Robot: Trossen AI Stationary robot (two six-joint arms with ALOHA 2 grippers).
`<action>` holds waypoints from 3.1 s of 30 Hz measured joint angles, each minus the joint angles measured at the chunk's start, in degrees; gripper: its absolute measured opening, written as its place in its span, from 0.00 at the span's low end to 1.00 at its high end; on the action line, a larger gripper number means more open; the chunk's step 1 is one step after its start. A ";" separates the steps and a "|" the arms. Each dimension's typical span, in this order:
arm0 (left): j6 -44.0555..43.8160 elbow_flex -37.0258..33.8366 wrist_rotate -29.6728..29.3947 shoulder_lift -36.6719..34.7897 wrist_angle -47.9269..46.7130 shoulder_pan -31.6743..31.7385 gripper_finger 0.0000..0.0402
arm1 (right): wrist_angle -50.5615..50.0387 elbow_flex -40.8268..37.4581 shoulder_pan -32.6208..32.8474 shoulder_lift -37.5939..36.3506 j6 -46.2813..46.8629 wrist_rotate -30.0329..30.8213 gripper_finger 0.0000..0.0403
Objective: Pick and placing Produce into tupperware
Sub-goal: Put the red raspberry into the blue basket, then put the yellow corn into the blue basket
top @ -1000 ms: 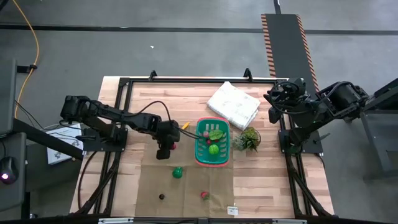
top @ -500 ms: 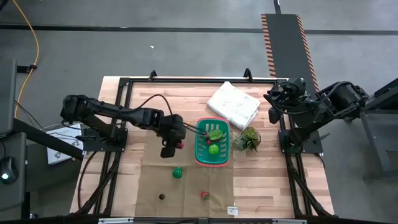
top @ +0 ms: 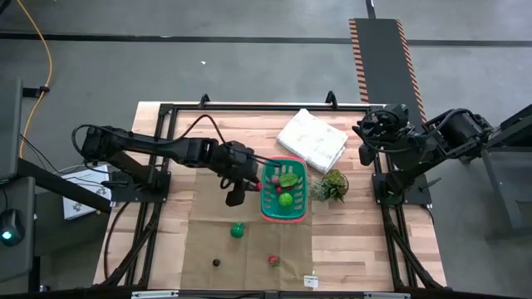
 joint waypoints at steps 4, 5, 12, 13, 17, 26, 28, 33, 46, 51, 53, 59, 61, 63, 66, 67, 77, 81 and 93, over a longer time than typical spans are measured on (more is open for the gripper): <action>2.74 0.03 -1.33 0.37 3.65 0.04 0.22 | 0.00 0.00 -0.02 0.00 -0.46 0.00 0.22; 3.04 0.04 -1.37 0.76 4.48 0.10 0.22 | 0.00 0.00 -0.01 0.00 -0.62 0.00 0.22; 0.73 0.02 0.42 4.79 7.03 2.79 0.22 | 0.00 0.00 -0.01 -0.01 -1.88 0.00 0.22; 0.73 0.02 0.42 5.35 7.85 2.89 0.22 | 0.00 0.00 -0.02 -0.02 -1.96 0.00 0.22; 0.69 0.72 1.41 7.62 9.07 3.88 0.22 | 0.01 0.00 0.00 -0.02 -2.50 0.00 0.22; 2.45 12.34 2.29 15.88 2.92 3.80 0.22 | 0.00 0.00 0.00 -0.02 -3.92 0.00 0.22; 3.73 15.08 2.22 17.78 -1.26 3.88 0.22 | 0.00 0.00 -0.01 -0.02 -4.17 0.00 0.22; 4.05 19.31 1.96 22.18 -5.10 3.76 0.22 | 0.02 0.00 0.00 -0.45 -6.53 -0.02 0.22; 2.01 20.17 1.35 28.12 -4.68 3.80 0.22 | -0.02 0.00 0.00 -7.17 -8.37 1.11 0.22; 0.46 20.17 1.23 30.33 -4.73 3.80 0.22 | 0.00 0.00 -0.01 -8.02 -10.78 1.29 0.22; -0.17 20.17 1.23 31.25 -4.30 3.80 0.22 | -0.01 0.00 0.00 -8.02 -11.62 1.49 0.22; -1.02 20.15 -0.20 32.54 -5.05 3.80 0.22 | 0.00 0.00 0.00 -8.00 -13.56 1.49 0.22; -1.04 20.15 -1.26 32.54 -4.59 3.80 0.22 | 0.00 0.00 -0.01 -8.00 -13.94 1.49 0.22; -1.04 20.15 -2.01 32.54 -4.32 3.80 0.22 | 0.00 0.00 -0.02 -8.00 -14.01 1.49 0.22; -1.96 20.15 -3.23 32.54 -4.17 3.80 0.22 | 0.00 0.00 -0.01 -8.00 -15.05 1.49 0.22; -2.28 20.15 -3.27 32.54 -4.19 3.80 0.22 | 0.00 0.00 0.00 -8.00 -15.33 1.49 0.22; -4.01 20.15 -2.88 32.54 -2.92 3.82 0.35 | 0.02 0.00 0.00 -8.00 -15.67 -0.07 0.22; -4.39 20.15 -2.87 32.52 -1.26 3.78 0.37 | 0.00 0.00 0.00 -8.00 -16.52 -0.17 0.22; -1.81 35.07 -4.21 32.44 -15.83 3.82 0.15 | 0.02 0.00 0.00 -8.40 -16.96 -0.75 0.22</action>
